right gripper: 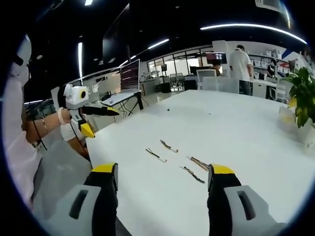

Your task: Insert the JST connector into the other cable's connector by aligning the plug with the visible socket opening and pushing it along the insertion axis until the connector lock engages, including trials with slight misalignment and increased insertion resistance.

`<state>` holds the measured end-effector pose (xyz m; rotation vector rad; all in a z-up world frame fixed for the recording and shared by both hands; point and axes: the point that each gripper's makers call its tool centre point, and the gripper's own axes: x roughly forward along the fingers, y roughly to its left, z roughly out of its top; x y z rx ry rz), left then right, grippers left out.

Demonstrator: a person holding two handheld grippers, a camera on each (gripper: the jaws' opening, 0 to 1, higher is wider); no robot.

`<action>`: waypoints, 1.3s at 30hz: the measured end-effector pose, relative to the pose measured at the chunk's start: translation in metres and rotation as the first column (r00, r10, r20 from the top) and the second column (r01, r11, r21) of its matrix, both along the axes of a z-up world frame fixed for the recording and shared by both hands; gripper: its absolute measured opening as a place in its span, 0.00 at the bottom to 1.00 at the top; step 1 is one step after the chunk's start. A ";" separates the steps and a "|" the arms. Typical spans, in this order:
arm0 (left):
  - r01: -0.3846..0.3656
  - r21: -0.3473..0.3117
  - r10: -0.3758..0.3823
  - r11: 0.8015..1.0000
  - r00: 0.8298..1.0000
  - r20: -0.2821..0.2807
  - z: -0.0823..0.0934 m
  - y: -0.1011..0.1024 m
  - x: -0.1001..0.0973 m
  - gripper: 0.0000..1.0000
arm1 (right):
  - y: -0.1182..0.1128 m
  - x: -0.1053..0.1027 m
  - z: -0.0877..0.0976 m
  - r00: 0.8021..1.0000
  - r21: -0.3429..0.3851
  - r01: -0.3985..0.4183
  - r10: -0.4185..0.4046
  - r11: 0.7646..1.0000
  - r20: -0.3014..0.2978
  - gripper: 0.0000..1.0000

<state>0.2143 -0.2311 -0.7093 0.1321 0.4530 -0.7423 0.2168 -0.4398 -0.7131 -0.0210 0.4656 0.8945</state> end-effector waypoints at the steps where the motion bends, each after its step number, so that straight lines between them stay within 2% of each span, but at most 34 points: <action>1: 0.003 0.004 -0.003 1.000 1.000 -0.001 -0.001 0.000 0.001 0.93 | 0.000 0.002 -0.001 1.000 -0.006 -0.001 0.001 1.000 0.000 0.72; 8: 0.030 0.009 -0.030 1.000 1.000 0.001 -0.004 -0.006 0.008 0.92 | -0.001 0.013 0.002 1.000 0.033 0.014 -0.014 0.999 -0.001 0.69; 13: 0.046 0.005 -0.046 0.999 0.999 0.008 -0.002 -0.011 0.019 0.92 | 0.001 0.018 -0.004 1.000 -0.010 -0.006 0.006 1.000 0.001 0.62; 16: 0.052 -0.017 -0.052 0.999 0.999 0.016 0.001 -0.014 0.026 0.92 | 0.002 0.021 -0.005 1.000 -0.015 -0.010 0.010 1.000 0.002 0.62; 20: 0.066 0.004 -0.066 0.998 0.997 0.027 -0.001 -0.016 0.034 0.92 | 0.005 0.025 -0.007 1.000 -0.018 -0.018 0.018 1.000 -0.001 0.61; 21: 0.071 0.008 -0.071 0.997 0.997 0.027 -0.001 -0.016 0.035 0.92 | 0.005 0.026 -0.009 1.000 -0.041 -0.024 0.024 0.999 0.010 0.60; 23: 0.080 0.009 -0.080 0.997 0.996 0.028 -0.002 -0.017 0.037 0.92 | 0.005 0.027 -0.010 0.999 -0.063 -0.033 0.034 0.997 0.020 0.57; 28: 0.102 0.008 -0.103 0.995 0.994 0.022 -0.004 -0.020 0.035 0.91 | 0.006 0.033 -0.008 0.999 -0.055 -0.032 0.034 0.998 0.027 0.58; 39: 0.094 0.020 -0.094 0.995 0.995 0.011 -0.013 -0.019 0.043 0.91 | 0.009 0.045 -0.016 0.998 -0.074 -0.054 0.055 0.996 0.020 0.56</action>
